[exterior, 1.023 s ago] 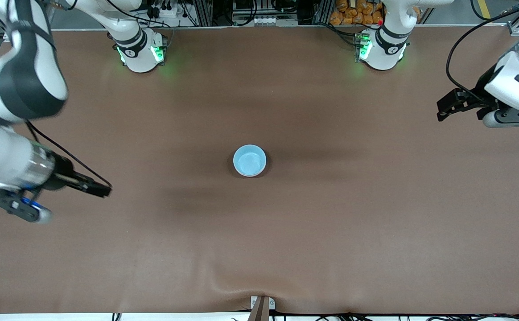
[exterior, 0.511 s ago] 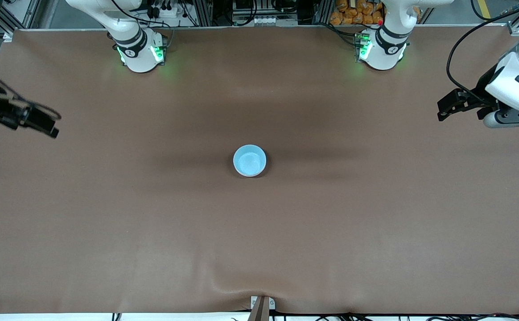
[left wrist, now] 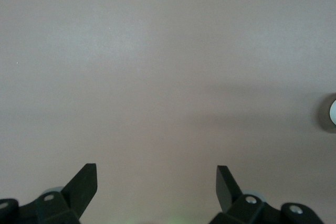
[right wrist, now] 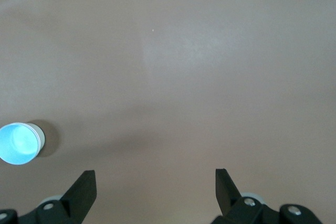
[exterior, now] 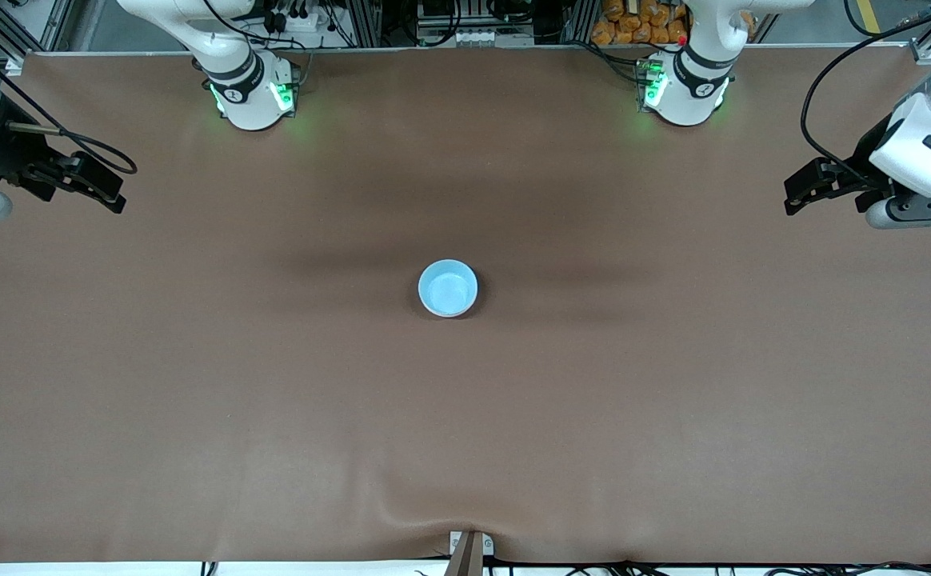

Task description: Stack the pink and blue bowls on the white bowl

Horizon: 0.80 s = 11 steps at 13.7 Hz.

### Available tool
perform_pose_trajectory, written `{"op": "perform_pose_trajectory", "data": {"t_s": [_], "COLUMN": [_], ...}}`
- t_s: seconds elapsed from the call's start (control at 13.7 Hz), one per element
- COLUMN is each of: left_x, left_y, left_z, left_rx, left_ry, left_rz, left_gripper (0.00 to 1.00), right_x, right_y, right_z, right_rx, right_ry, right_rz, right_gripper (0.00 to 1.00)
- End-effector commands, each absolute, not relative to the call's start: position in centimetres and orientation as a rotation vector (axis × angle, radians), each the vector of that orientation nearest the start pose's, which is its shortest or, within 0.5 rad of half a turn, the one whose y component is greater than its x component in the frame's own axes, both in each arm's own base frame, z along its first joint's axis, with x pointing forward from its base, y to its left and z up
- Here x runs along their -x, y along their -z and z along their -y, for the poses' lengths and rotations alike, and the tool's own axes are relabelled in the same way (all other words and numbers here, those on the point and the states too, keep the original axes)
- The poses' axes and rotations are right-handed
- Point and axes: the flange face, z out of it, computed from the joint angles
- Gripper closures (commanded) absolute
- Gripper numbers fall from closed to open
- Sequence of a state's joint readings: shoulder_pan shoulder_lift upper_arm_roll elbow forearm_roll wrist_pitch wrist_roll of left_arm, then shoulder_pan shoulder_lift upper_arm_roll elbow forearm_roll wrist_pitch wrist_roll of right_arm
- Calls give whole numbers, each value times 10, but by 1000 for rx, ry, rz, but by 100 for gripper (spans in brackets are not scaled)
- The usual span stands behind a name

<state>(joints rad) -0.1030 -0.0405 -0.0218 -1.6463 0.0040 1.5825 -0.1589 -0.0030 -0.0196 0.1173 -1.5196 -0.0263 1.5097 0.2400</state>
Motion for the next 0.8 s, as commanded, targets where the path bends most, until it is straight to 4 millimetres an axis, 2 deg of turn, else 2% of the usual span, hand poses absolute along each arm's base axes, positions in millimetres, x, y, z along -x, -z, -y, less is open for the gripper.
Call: {"op": "perform_pose_trajectory", "data": {"t_s": [0.0,0.15,0.51,0.58,0.73], "left_x": [-532,-531,-531,-531,-532], "left_y": [-621,-621,-623,-625,-626], "left_z": [63,63,62,60,52], "left_rx": [3152,3151,3148,3148,3149], "left_ry": [-48,-53,-47,-42,-37], "left_rz": [27,27,-31,-82,-70], "left_gripper": [0,0,0,0,0], "right_x": [-543,-546,-547,-547,-547], "right_y": [-665,-667,-666,-667,-667], "right_z": [-56,-44,-42,-42,-42], "right_rx": [3188,3188,3200,3215,3207], "right_ry": [71,77,72,75,74], "right_rz": [-39,-39,24,54,57], "right_gripper": [0,0,0,0,0]}}
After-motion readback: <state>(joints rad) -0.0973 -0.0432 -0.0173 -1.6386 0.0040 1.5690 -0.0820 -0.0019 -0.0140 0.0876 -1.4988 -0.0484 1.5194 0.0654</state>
